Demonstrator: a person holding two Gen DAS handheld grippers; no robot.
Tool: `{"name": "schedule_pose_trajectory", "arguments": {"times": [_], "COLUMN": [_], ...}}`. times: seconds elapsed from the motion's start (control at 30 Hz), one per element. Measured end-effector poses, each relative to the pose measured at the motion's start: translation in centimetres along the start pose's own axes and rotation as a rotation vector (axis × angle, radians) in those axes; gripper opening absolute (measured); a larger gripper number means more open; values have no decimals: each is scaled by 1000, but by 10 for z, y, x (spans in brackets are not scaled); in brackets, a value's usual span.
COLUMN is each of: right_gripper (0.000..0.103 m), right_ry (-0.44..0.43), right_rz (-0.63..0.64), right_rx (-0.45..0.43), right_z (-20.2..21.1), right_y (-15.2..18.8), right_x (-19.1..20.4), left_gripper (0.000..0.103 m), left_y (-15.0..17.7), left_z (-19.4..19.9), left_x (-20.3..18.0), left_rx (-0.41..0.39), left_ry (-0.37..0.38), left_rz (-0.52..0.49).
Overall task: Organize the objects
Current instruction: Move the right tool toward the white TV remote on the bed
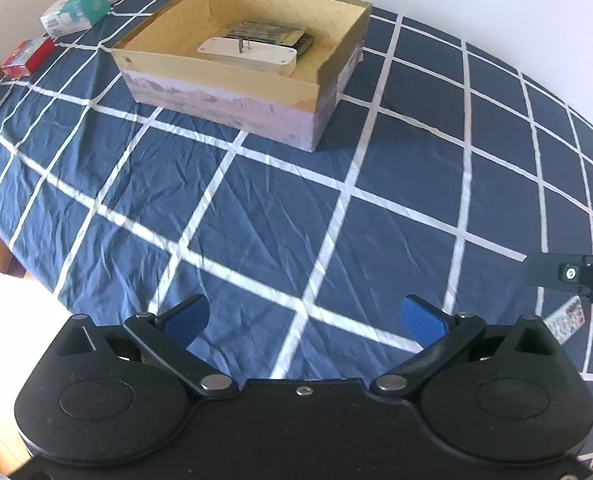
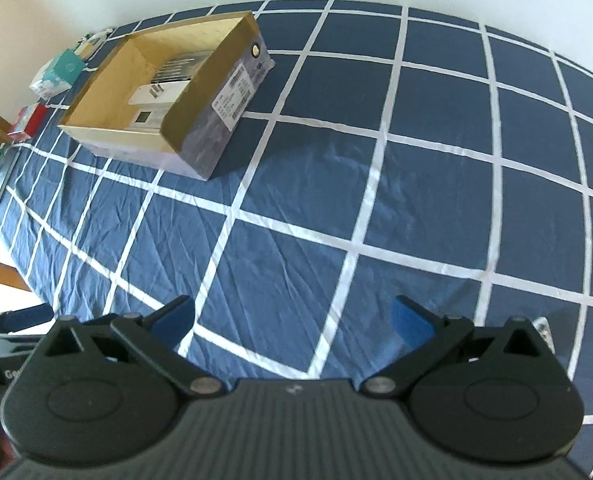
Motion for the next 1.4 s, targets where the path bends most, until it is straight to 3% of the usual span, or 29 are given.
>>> {"name": "schedule_pose_trajectory", "arguments": {"times": [0.27, 0.67, 1.1, 1.4], "right_gripper": [103, 103, 103, 103], "right_ry": [-14, 12, 37, 12], "right_rz": [18, 5, 33, 79], "right_rx": [-21, 30, 132, 201], "right_z": [35, 50, 4, -38], "right_y": [34, 55, 37, 28], "right_x": [-31, -112, -223, -242], "left_gripper": [103, 103, 103, 103], "left_y": [30, 53, 69, 75], "left_z": [27, 31, -41, -86], "left_x": [-30, -102, -197, -232], "left_rx": [-29, 12, 128, 193], "left_ry": [-12, -8, 26, 54], "left_rz": [41, 94, 175, 224]}}
Point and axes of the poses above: each gripper's, at about its wrist camera, not at the fingertips, and z roughly against the way its jaws point, x to its left, y to its underside, the point moved 5 cm from there along -z, roughly the way its jaws point, and after that the axes turned 9 degrees about -z, right-handed, at the moved point
